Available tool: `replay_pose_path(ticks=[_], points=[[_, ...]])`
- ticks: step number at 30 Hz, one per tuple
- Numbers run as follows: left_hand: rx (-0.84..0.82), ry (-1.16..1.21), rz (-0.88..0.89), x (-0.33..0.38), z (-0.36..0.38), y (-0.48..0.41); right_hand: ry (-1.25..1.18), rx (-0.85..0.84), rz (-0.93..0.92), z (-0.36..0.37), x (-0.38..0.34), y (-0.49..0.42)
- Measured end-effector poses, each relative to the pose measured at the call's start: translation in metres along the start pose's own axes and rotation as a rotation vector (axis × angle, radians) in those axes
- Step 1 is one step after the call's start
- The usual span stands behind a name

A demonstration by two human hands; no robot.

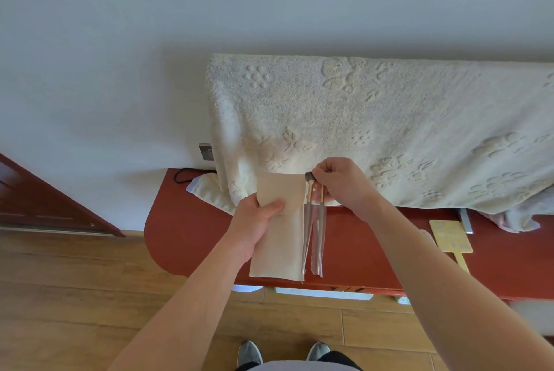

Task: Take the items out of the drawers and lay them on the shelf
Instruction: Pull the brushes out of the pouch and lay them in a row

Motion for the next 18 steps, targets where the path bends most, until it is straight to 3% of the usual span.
replay_pose_path(ticks=[12,18], points=[[0.095,-0.018,-0.068,-0.029,0.012,-0.009,0.013,0.002,0.116,-0.019,0.05,-0.008],[0.021,-0.004,-0.097,-0.039,0.018,-0.008,0.031,-0.02,0.136,-0.016,0.063,-0.01]])
Point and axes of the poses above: each hand's wrist, its own y-axis away from the middle knuckle, its own z-axis out of the palm, x = y × z, the point moved 6 cm from there along -y, towards the middle knuckle, and after that the axes turned 2 degrees about x, right-handed, at the moved point
